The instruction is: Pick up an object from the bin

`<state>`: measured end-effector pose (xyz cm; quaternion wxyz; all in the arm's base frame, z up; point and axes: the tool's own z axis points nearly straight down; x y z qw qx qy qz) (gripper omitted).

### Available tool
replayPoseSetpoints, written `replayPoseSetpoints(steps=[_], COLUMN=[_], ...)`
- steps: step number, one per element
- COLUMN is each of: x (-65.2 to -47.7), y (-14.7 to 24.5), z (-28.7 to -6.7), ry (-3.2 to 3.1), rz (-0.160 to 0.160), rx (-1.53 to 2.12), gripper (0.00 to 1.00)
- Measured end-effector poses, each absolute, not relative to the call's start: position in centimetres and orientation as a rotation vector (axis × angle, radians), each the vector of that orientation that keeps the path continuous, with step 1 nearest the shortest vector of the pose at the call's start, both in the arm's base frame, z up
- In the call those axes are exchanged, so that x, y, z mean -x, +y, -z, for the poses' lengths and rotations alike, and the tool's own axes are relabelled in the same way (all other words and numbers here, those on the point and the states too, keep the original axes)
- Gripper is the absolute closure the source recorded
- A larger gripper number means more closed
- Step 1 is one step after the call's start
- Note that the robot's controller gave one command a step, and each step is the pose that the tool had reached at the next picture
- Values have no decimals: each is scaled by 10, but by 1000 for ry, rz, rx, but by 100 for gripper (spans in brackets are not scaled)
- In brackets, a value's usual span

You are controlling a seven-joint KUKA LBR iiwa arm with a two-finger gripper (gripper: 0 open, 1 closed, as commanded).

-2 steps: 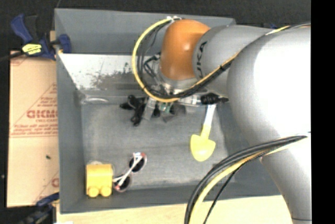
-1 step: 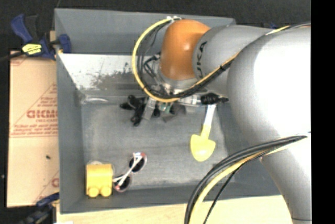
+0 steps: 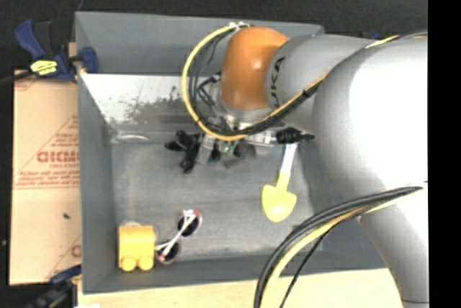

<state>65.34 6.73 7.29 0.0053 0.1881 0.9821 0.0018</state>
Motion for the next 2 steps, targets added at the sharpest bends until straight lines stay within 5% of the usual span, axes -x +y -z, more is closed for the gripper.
replayPoseSetpoints(steps=[2], x=[-650], y=[67], z=[-96], ry=[3085], rz=[-2], rx=[-592], gripper=[100])
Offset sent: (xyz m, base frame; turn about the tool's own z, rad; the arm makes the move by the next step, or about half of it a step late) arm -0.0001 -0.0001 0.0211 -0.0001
